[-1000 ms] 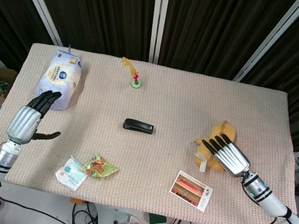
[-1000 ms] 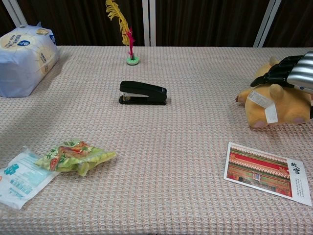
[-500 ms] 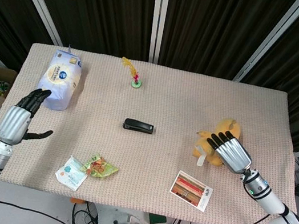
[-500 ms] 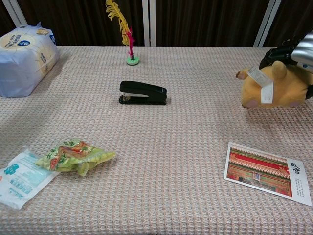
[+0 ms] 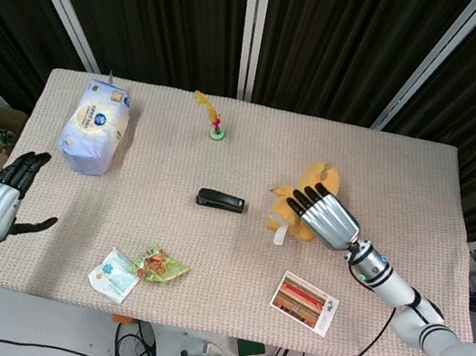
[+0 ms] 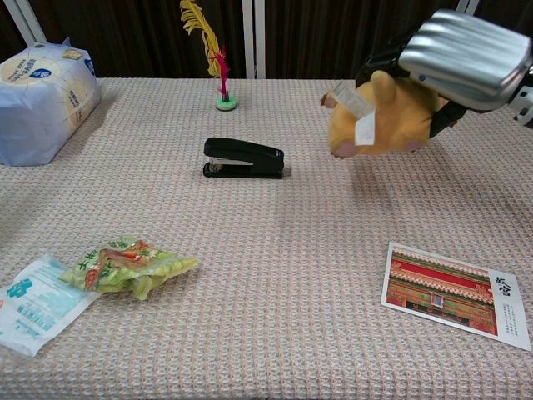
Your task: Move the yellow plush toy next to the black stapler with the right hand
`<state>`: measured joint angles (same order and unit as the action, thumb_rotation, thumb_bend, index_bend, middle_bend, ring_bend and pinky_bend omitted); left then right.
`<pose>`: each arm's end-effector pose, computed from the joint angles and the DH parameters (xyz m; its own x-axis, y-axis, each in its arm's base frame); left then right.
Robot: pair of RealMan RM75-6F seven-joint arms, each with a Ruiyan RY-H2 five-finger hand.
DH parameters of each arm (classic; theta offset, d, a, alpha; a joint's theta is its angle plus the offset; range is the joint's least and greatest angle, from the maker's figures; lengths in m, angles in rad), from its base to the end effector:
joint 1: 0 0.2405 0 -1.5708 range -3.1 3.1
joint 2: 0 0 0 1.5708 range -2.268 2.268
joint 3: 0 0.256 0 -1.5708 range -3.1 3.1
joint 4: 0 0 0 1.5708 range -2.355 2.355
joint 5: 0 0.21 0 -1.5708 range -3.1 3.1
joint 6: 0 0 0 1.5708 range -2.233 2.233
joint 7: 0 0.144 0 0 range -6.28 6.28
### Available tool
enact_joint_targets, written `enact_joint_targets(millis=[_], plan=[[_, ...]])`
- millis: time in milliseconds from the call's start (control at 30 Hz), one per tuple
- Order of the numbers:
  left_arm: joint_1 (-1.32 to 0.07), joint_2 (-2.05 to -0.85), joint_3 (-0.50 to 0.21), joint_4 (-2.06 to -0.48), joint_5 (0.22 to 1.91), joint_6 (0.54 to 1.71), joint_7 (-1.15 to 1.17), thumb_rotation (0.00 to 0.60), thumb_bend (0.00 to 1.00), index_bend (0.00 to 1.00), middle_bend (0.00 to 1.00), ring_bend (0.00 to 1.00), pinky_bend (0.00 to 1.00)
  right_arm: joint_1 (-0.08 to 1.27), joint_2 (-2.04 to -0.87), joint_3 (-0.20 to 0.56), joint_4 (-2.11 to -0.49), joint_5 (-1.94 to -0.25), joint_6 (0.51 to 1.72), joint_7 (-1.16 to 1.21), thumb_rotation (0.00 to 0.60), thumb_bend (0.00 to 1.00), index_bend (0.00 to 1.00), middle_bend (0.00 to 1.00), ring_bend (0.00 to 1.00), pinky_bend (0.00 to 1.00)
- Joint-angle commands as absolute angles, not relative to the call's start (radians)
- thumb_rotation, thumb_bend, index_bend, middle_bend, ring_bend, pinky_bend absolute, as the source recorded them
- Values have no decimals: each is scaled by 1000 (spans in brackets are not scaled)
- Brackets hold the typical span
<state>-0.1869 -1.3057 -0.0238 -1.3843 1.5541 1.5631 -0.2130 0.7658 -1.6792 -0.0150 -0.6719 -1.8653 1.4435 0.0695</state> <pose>-0.3068 0.2095 0.1220 0.2284 -0.0633 0.9715 0.9579 -0.1635 -0.2359 -0.1863 -0.3651 0.0207 0.5966 0.3643 0.7150 -0.3182 -0.7106 0.6276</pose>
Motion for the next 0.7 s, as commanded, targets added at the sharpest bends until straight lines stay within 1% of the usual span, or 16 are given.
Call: enact_joint_targets(millis=[33,267,333,367,400,467,500,533,567,600,700], plan=[[-153,-1284,7,-1373,1536,1550,-215,600,0,27,96,65,204,808,-1731,-44,-655,-1881,1374,46,600,153,810,664,549,587],[-91,-1262,26,-1344,1504,1564,-232,600,0,38,96,65,195,825,-1772,-89,-609,-1902,1330,21,600,152,806,662,550,579],[-77,-1260,26,-1333,1500,1575,-207,600,0,40,96,65,189,828,-1773,-97,-606,-1903,1322,20,600,147,779,657,538,559],[-71,-1261,25,-1330,1498,1580,-196,600,0,40,96,65,187,829,-1771,-101,-607,-1902,1314,19,600,134,737,636,509,536],[-66,-1261,24,-1327,1496,1584,-187,600,0,40,96,65,184,830,-1767,-104,-610,-1900,1302,17,600,106,644,577,438,488],[-57,-1263,18,-1320,1490,1592,-179,600,0,41,96,64,177,834,-1752,-113,-632,-1890,1255,14,600,41,352,381,242,339],[-53,-1263,15,-1318,1488,1594,-179,600,0,41,96,64,174,836,-1740,-112,-655,-1878,1227,10,600,16,175,239,126,229],[-51,-1264,13,-1317,1487,1595,-178,600,0,41,96,64,171,837,-1732,-108,-678,-1867,1214,9,600,1,52,115,44,136],[-49,-1264,11,-1315,1488,1597,-176,600,0,41,96,64,168,837,-1723,-103,-705,-1856,1207,22,600,0,10,57,13,94],[-48,-1265,9,-1314,1489,1600,-173,600,0,40,96,64,167,835,-1714,-97,-733,-1845,1208,42,600,0,0,6,0,55],[-47,-1264,9,-1318,1496,1595,-173,600,0,33,86,64,166,831,-1682,-85,-791,-1826,1223,74,600,0,0,0,0,18]])
